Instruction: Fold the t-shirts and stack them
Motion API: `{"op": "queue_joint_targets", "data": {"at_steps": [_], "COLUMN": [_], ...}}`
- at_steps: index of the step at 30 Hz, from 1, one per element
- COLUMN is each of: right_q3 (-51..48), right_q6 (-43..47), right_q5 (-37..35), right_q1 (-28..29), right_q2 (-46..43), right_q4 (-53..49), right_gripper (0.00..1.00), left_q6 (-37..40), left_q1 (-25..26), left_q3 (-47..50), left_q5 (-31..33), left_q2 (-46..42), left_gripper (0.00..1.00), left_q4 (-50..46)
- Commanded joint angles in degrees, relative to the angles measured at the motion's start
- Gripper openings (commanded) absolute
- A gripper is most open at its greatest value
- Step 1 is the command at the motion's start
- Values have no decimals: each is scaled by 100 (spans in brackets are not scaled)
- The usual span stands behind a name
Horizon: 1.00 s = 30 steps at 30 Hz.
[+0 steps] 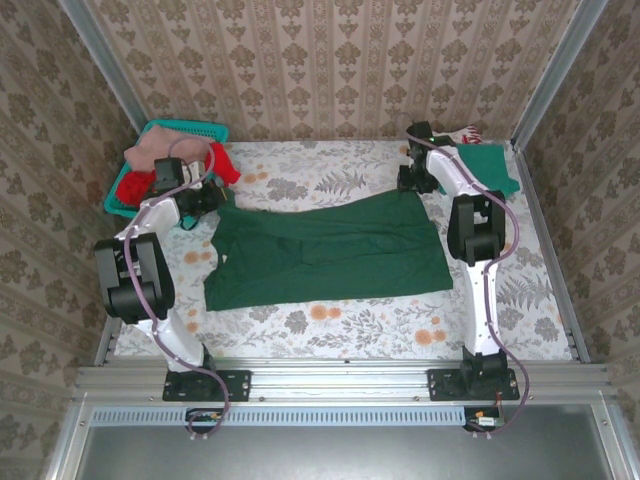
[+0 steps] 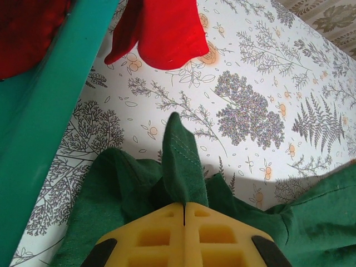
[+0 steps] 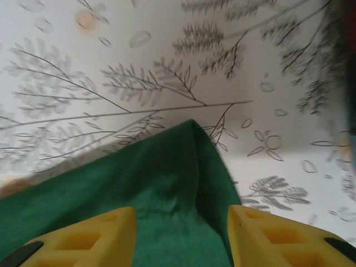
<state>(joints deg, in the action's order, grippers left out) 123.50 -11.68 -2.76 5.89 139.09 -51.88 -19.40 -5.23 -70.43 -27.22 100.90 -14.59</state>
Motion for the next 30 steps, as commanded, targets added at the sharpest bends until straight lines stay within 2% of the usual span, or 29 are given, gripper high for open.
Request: {"op": "queue_joint_targets", "data": {"at_steps": [1,4,12,20,23,27,30], "right_q3": [227,246,323,528,613,665,719], "right_q6": [82,70,60,72,29,26,80], "right_q5": [75,154,130,252,272,265,134], "right_q1": [-24,-22,-34,-44,-44,-44,-44], "right_q2": [116,195,303,519,560,478,217], "right_q4": [-249,-185,-198,-235,-267,-296,-382], "right_gripper": [49,47,32,37,28,10,3], "left_q6": [151,162,145,146,141,127,96], "left_q1": [19,7,5,5,1,5,9], "left_q3": [-127,-128,-190,-239,-260,-308,-469], "left_q5": [-97,-99,-138,-158,-177,-186,-228], "left_q2": [61,76,98,148,168,180,177], "left_gripper": [0,0,0,0,0,0,0], "left_q4": [-35,-44,-58,-73,-77,-101,-181]}}
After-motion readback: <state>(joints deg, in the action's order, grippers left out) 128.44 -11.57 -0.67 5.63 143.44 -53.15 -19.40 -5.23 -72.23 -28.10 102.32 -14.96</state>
